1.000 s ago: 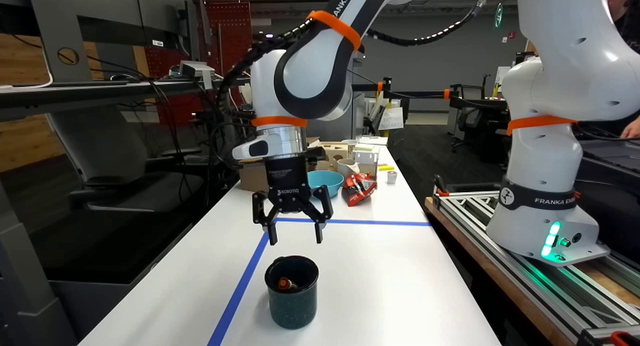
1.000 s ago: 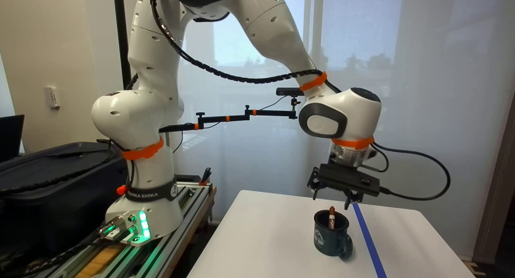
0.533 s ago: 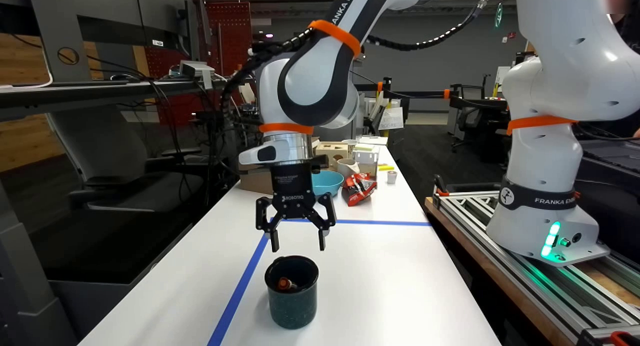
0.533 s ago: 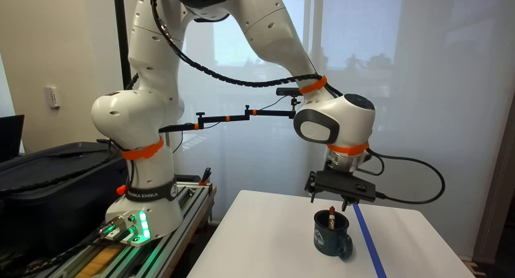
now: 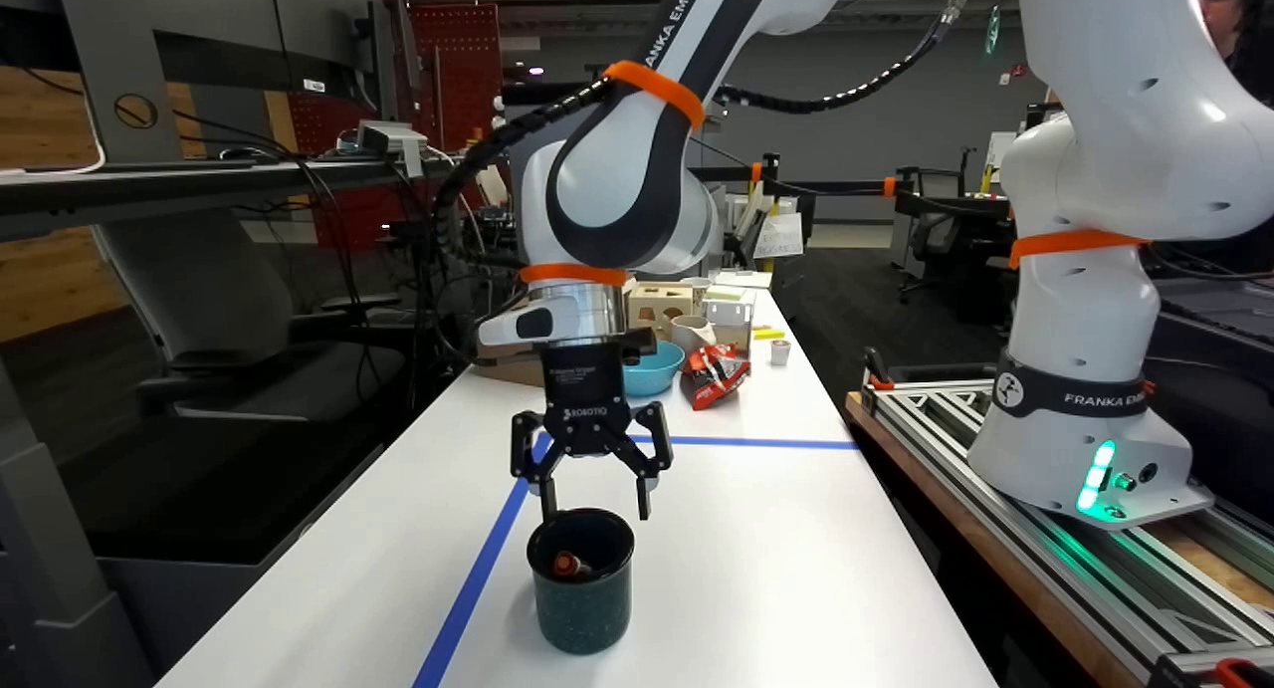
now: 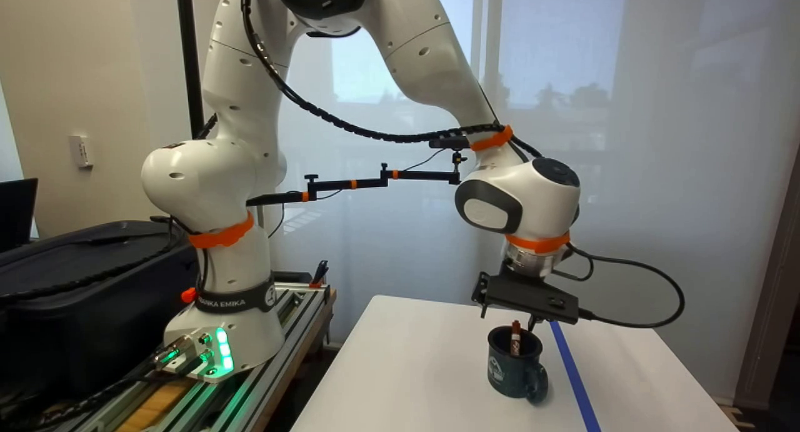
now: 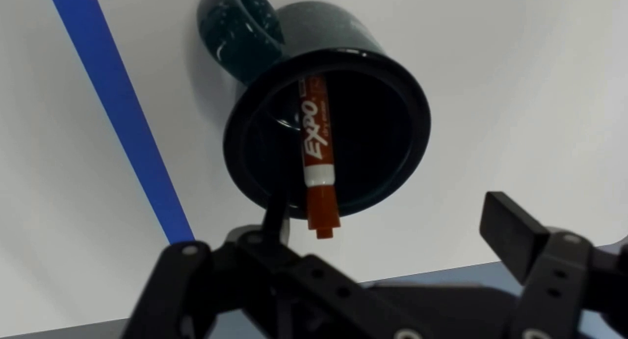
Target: Pick up the marker from the cup and put it on the table
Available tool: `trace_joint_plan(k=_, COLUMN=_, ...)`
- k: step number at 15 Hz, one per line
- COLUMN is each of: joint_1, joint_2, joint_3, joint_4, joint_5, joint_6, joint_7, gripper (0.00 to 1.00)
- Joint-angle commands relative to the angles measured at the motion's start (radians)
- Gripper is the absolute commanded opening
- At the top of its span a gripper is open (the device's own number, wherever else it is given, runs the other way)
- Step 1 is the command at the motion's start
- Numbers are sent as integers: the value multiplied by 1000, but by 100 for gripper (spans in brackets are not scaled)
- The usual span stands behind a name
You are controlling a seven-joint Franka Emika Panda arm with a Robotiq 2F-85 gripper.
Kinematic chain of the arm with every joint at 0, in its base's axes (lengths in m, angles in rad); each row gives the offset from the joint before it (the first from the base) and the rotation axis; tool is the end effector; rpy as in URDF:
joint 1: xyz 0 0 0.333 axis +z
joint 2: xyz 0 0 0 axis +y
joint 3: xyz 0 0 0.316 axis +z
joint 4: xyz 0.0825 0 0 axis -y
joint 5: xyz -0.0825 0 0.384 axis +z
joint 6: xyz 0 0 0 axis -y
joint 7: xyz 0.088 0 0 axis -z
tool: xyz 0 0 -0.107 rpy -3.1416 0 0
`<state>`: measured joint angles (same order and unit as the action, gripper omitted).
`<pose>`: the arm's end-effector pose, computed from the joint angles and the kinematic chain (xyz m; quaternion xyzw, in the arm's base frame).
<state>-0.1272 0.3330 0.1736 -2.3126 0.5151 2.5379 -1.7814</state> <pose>0.5114 0.0212 0.1919 -0.7607 -0.6264 -0.0872 0.1462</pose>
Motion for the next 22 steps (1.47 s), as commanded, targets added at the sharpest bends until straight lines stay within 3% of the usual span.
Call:
trace_joint_plan(k=1, joint_1=-27, joint_2=45, joint_3=32, joint_4=20, joint_5=61, joint_6=41, joint_7=-57, gripper=99)
trace_joint_plan(k=7, joint_1=-52, joint_2=64, joint_3=43, joint_4=40, joint_5=72, joint_6=44, joint_7=-48, gripper=99)
trace_joint_plan(k=8, joint_1=-54, joint_2=65, joint_3=44, joint_4=42, joint_5=73, joint_6=40, joint_7=-46, gripper=96)
trace_joint_plan(k=9, joint_1=-54, joint_2=65, joint_3=44, joint_4=44, joint_5=72, joint_6=42, joint_7=-41, gripper=85)
trace_joint_plan(k=13, joint_1=-59, joint_2=70, joint_3=45, joint_4=49, joint_5=71, joint_6=36, joint_7=-37, gripper=74)
trace_joint_plan(k=14, joint_1=-60, joint_2=70, joint_3=45, joint_4=49, joint_5=71, joint_6=37, joint_7=-37, gripper=66)
trace_joint_plan(k=17, joint_1=-63, joint_2=73, joint_3=48, joint_4=51, joint_5=77, joint_6=38, joint_7=-42, gripper=60)
trace_joint_plan(k=18, joint_1=-64, joint_2=74, joint_3=48, joint_4=52, joint_5=78, joint_6=39, joint_7=-44, gripper=64)
trace_joint_plan(k=19, joint_1=-64, joint_2=77, joint_3=49, joint_4=54, joint_5=78, joint_6=41, joint_7=-45, gripper=59)
trace_joint_plan(k=22, joint_1=-64, joint_2=92, joint_3=50, joint_4=58, joint_5=78, joint_6=48, joint_7=-46, gripper=60)
